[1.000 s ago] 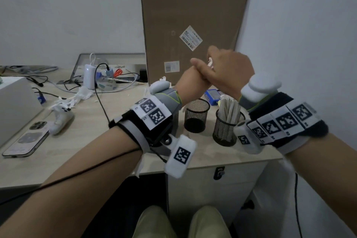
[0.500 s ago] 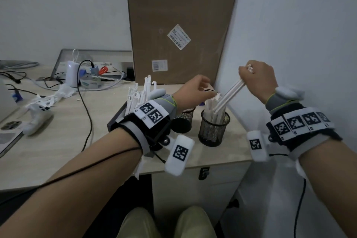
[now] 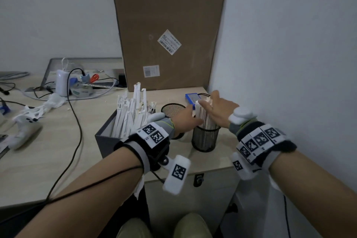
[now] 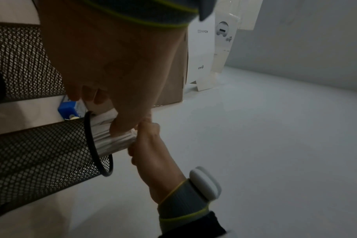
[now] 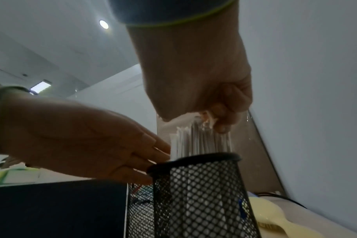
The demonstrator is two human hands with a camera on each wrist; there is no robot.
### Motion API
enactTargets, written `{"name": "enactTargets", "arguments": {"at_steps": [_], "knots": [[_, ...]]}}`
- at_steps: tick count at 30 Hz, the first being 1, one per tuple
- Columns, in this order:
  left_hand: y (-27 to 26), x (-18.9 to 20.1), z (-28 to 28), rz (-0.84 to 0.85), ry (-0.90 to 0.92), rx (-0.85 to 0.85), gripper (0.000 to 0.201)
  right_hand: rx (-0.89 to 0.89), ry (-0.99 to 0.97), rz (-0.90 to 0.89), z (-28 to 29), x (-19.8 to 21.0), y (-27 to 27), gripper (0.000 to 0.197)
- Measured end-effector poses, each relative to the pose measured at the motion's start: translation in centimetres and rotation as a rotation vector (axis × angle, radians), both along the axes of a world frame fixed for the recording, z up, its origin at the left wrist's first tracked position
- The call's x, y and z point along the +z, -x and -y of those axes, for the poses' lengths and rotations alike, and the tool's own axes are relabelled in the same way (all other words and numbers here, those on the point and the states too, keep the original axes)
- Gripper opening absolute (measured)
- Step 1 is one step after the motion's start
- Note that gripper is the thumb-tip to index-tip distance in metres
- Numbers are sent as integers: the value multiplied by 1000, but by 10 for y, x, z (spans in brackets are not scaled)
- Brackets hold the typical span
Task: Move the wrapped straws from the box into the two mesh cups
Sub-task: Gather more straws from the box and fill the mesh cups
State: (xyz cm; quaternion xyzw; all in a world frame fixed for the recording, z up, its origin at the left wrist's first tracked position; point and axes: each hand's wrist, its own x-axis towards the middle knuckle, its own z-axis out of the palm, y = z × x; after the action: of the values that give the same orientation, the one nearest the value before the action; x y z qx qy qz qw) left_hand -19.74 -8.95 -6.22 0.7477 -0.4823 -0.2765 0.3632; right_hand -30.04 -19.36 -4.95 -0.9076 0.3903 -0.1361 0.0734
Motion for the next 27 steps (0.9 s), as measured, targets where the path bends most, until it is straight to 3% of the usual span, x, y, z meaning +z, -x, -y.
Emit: {"name": "enactTargets", "arguments": {"at_steps": [3, 6, 10, 13, 17, 20, 22, 25, 27], "knots": [[-5, -6, 4, 40, 15, -20, 60, -48, -51, 110, 5, 4, 14, 82], [-7, -8, 12, 128, 21, -27, 54, -10, -270, 169, 14, 7, 27, 85], [-1, -9, 25, 192, 110, 0, 35, 203, -520, 342, 12, -8, 28, 33], [0, -8, 28, 228, 177, 59, 27, 236, -372, 423, 10, -11, 21, 30], [-4, -3, 25, 212, 202, 56, 23, 192, -231, 353, 8, -8, 19, 29], [-8, 7, 16, 223, 158, 51, 32, 132, -163, 170, 7, -5, 16, 54], [-17, 20, 5, 215, 208, 111, 41, 51, -86, 152, -2, 5, 17, 68], [-45, 39, -21, 194, 334, 248, 40, 81, -60, 382, -35, 26, 7, 53], [-72, 43, -46, 198, 369, 360, 34, 154, -193, 382, -64, 29, -15, 37]]}}
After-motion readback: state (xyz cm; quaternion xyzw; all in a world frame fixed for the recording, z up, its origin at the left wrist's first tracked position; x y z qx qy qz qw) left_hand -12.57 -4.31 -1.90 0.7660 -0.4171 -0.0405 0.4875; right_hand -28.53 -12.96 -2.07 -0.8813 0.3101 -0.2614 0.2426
